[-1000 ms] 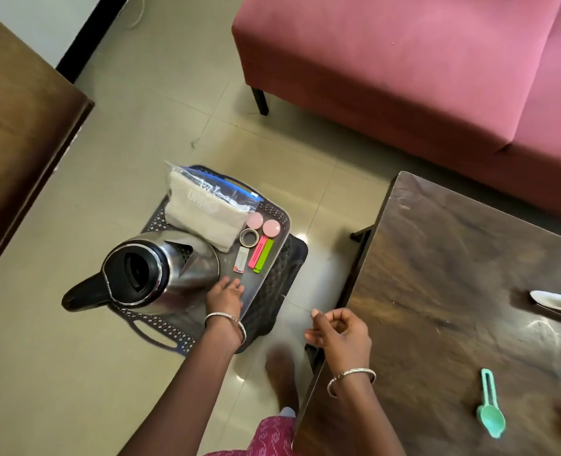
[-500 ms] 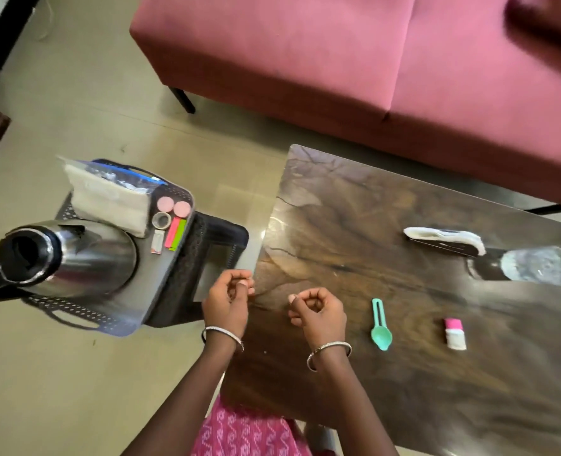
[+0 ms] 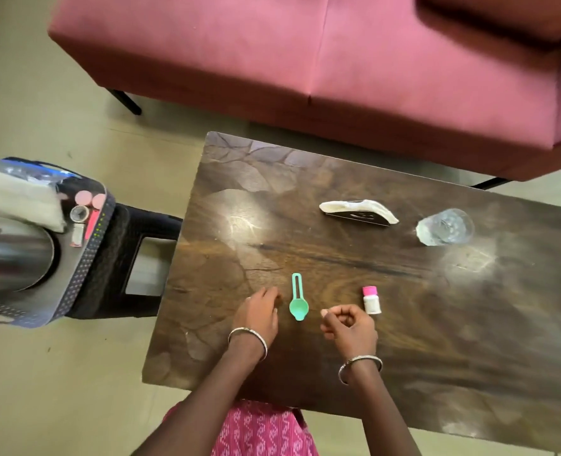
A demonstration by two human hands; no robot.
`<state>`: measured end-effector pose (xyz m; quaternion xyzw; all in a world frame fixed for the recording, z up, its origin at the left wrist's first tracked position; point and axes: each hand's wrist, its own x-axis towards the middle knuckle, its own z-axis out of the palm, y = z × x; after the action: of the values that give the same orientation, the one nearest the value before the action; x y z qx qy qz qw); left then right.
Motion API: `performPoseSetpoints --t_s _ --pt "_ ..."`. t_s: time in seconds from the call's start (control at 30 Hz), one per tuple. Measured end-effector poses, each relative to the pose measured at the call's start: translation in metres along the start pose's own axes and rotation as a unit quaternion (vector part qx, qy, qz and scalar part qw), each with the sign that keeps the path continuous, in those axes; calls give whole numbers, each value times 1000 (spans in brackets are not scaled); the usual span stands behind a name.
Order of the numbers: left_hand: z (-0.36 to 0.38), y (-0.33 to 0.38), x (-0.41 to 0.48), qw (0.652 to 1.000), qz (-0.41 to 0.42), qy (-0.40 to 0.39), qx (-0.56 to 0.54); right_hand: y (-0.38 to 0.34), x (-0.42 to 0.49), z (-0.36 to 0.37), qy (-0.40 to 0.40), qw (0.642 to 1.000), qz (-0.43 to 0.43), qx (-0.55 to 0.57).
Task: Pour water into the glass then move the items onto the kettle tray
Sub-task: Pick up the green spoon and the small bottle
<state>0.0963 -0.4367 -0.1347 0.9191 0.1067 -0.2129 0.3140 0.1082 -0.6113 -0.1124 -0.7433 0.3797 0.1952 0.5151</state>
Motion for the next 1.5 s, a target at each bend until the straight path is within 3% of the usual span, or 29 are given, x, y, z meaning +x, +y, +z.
performPoseSetpoints --t_s 0.13,0.23,0.3,0.6,0.83,0.93,1.03,1.27,1.5 --pt "25 15 16 981 45 -75 171 9 27 -41 43 999 -1 -27" --pt "46 21 26 946 100 -90 294 16 53 -62 121 986 -16 -116" --pt "59 22 31 924 129 -99 347 21 71 -68 131 980 -21 -147" --pt "50 2 38 929 158 -14 333 36 108 -55 74 959 -48 -269" --pt "40 -5 19 978 30 33 206 28 96 -43 -7 954 -75 -291" --pt "39 -9 10 989 -7 38 140 18 81 -31 -61 963 -104 -241" --pt "35 -19 0 997 -19 50 62 7 63 -13 -105 979 -80 -157" --pt "7 -56 -21 992 -69 72 -77 -11 17 47 -133 973 -124 -142" --pt "-55 -121 -40 956 -137 114 -232 -25 -31 130 -148 970 -136 -138"
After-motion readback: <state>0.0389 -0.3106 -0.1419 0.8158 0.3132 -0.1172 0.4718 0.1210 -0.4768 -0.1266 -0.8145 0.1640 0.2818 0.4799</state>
